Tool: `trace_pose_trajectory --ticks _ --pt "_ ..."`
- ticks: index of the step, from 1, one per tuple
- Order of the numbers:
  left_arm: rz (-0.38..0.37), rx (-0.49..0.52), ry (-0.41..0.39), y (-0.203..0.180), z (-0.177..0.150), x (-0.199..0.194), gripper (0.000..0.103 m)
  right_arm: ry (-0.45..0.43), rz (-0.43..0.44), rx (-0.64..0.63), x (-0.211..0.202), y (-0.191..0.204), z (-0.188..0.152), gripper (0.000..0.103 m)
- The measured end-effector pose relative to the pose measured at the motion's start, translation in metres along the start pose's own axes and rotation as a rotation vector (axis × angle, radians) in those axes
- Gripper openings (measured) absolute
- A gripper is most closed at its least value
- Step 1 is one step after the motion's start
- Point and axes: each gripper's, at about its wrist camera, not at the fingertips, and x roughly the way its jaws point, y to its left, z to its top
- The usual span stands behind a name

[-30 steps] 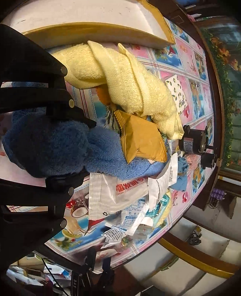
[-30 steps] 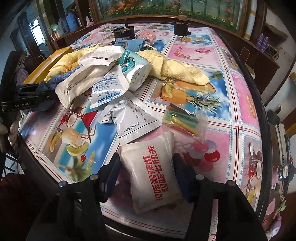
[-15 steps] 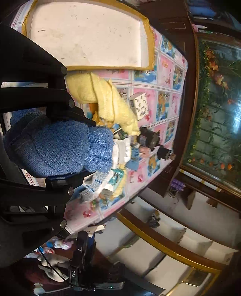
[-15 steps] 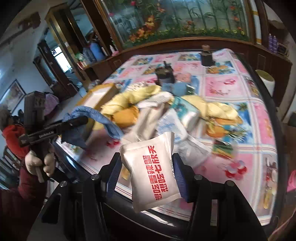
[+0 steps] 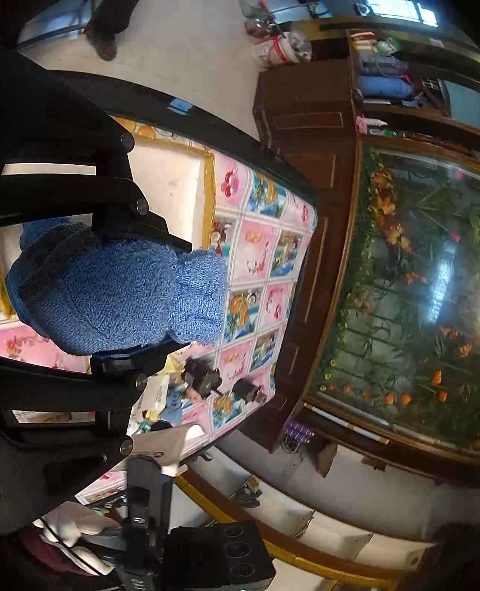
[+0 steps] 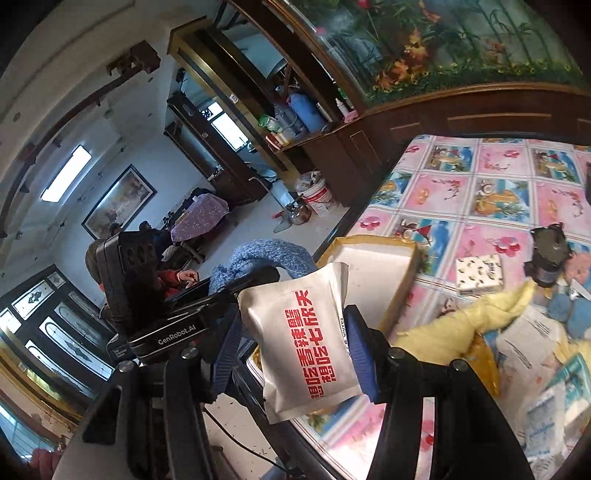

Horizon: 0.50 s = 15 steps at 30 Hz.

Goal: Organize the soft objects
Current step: 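Carry the blue towel into the box with the left gripper while the right places the white bag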

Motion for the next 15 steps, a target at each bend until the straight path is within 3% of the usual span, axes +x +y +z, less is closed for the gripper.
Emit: trace_pose_trajectory --ticks 5,15 --pt "0.039 -0.048 0.058 0.04 0.017 0.043 0.042 0.063 -0.096 0.033 0.073 -0.012 0.029 0.055" --pt "0.037 -0.224 0.142 0.105 0.001 0.117 0.045 0.117 -0.238 0.155 0.138 -0.067 0.044 0.058"
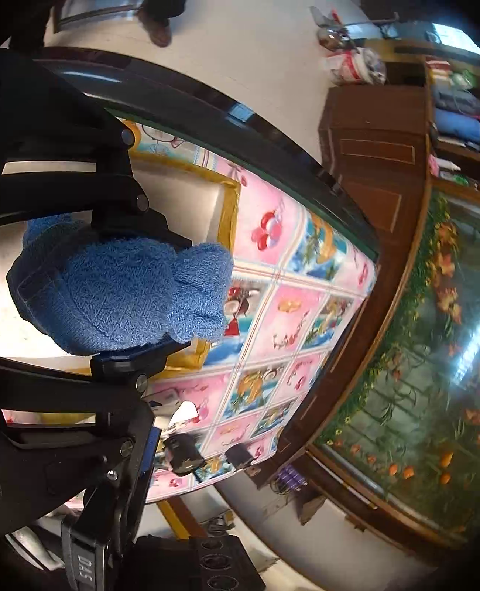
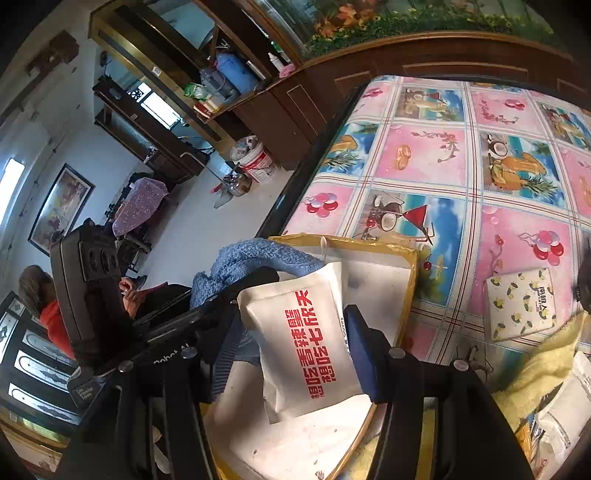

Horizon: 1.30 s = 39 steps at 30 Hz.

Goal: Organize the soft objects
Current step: 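Carry the blue towel into the box with the left gripper while the right places the white bag, then grasp the yellow towel with the left gripper while the right gripper grasps a long white packet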

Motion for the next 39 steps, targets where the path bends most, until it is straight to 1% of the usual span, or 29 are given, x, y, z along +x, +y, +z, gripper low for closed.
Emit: trace_pose_trajectory --ticks 2,3,6,9,11,15,18,20,23,26,30,33,34,37,39 --pt "-0.028 -0.05 0.011 0.01 0.001 0.006 0.05 0.006 -0.024 0.008 0.012 -0.003 0.002 0.06" --pt "-0.052 -0.074 0.015 0.015 0.001 0.008 0.055 0.009 -0.036 0.018 0.018 -0.005 0.002 0.061" --pt "-0.09 -0.117 0.009 0.024 0.002 0.008 0.058 0.008 -0.055 0.044 0.028 -0.01 0.003 0.065" --pt "-0.119 -0.143 0.003 0.029 0.0 0.003 0.066 0.0 -0.07 0.055 0.027 -0.015 0.002 0.066" --pt "-0.111 -0.142 -0.007 0.027 0.0 -0.003 0.066 -0.011 -0.066 0.052 0.02 -0.016 0.001 0.067" --pt "-0.064 -0.106 -0.049 0.014 -0.004 -0.026 0.066 -0.034 -0.046 0.051 0.003 -0.02 0.0 0.07" --pt "-0.058 -0.082 -0.079 -0.001 -0.011 -0.048 0.066 -0.053 -0.022 0.037 -0.022 -0.022 -0.007 0.07" --pt "-0.077 -0.056 -0.087 -0.015 -0.019 -0.062 0.066 -0.098 -0.03 0.005 -0.048 -0.022 -0.015 0.07" --pt "-0.099 0.026 -0.083 -0.049 -0.034 -0.076 0.066 -0.168 -0.045 -0.031 -0.095 -0.031 -0.038 0.071" --pt "-0.1 0.133 -0.035 -0.088 -0.051 -0.068 0.068 -0.21 -0.093 -0.016 -0.136 -0.058 -0.067 0.073" --pt "-0.091 0.271 0.067 -0.14 -0.081 -0.032 0.068 -0.211 -0.175 0.054 -0.163 -0.106 -0.103 0.074" --pt "-0.095 0.306 0.133 -0.167 -0.093 -0.002 0.068 -0.218 -0.194 0.126 -0.181 -0.141 -0.129 0.074" --pt "-0.083 0.318 0.139 -0.174 -0.095 0.005 0.068 -0.227 -0.201 0.146 -0.188 -0.151 -0.137 0.074" --pt "-0.005 0.396 0.127 -0.195 -0.096 0.029 0.068 -0.252 -0.224 0.191 -0.21 -0.176 -0.153 0.074" --pt "0.038 0.438 0.148 -0.203 -0.097 0.048 0.068 -0.258 -0.245 0.207 -0.22 -0.188 -0.16 0.074"
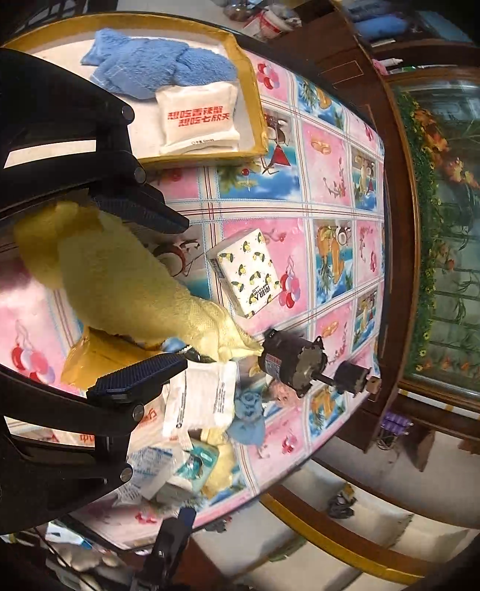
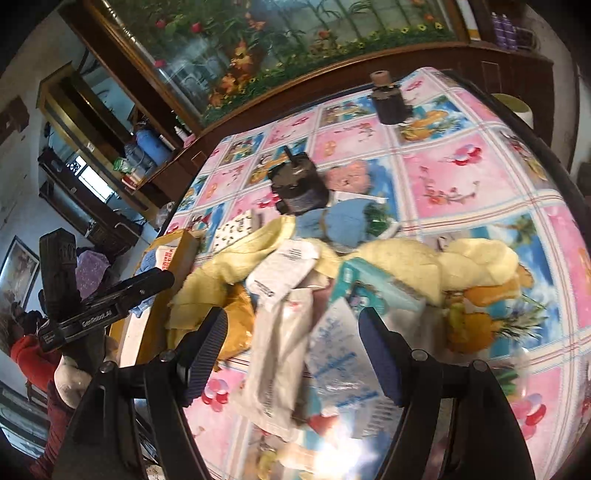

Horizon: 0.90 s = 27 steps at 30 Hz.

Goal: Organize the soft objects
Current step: 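Grasp the yellow towel with the left gripper while the right gripper grasps a long white packet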

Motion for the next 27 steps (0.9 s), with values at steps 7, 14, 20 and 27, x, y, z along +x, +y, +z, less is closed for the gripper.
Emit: trace_pose_trajectory --ticks 7,14,20,27 --pt "0.056 0.022 0.097 -0.007 -0.003 0.046 0.068 0.031 0.02 -0.052 0.001 0.005 -0.01 0.074" --pt "0.055 0.018 0.133 -0.006 -0.007 0.06 0.067 0.073 -0.012 -0.231 0.042 0.058 -0.032 0.073" --pt "0.017 0.001 0.097 -0.005 -0.006 0.052 0.045 0.108 -0.124 -0.282 0.074 0.07 -0.041 0.064" --pt "-0.063 -0.045 0.027 -0.006 -0.008 0.02 0.044 0.128 -0.103 -0.205 0.073 0.055 -0.044 0.019"
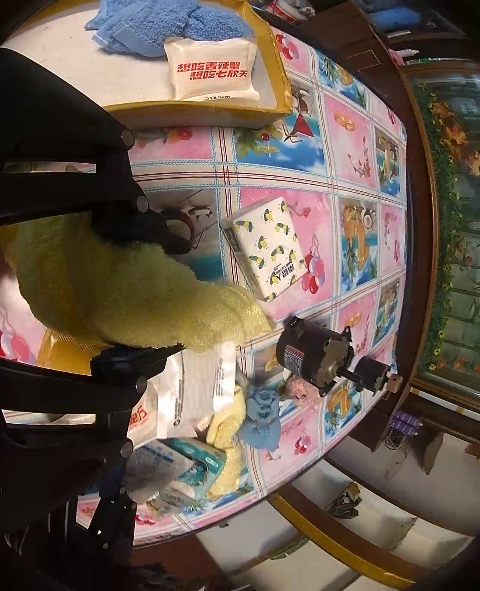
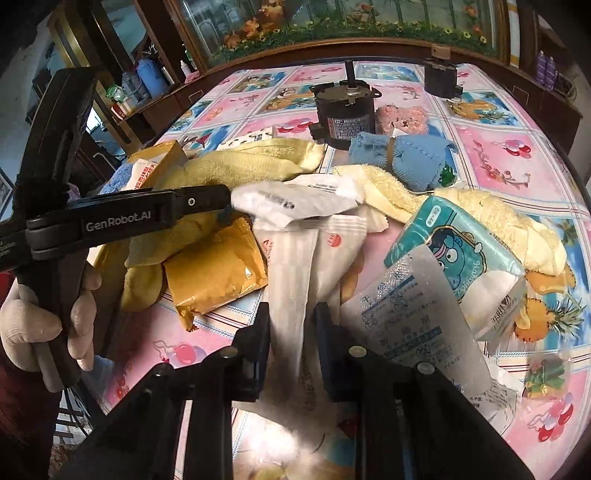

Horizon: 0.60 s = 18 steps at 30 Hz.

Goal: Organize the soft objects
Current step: 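Grasp the yellow towel with the left gripper while the right gripper grasps a long white packet, then carry the yellow towel into the box with the left gripper while the right gripper drops the white packet there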

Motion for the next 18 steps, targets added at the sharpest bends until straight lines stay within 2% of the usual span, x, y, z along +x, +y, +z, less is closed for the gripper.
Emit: trace_pose_trajectory --ticks 5,10,13,18 --pt "-0.087 -0.044 -0.095 0.004 -0.012 -0.052 0.044 -0.046 0.058 0.037 -0.03 -0.007 -0.011 0.019" --pt "-0.147 -0.106 -0.186 0.03 -0.03 -0.109 0.044 -0.109 0.113 0.049 -0.064 -0.001 -0.015 0.019" --pt "-0.128 -0.148 -0.229 0.056 -0.04 -0.139 0.044 -0.132 0.158 0.044 -0.077 0.009 -0.01 0.019" --pt "-0.037 -0.233 -0.287 0.111 -0.046 -0.173 0.044 -0.121 0.257 0.003 -0.078 0.04 0.004 0.019"
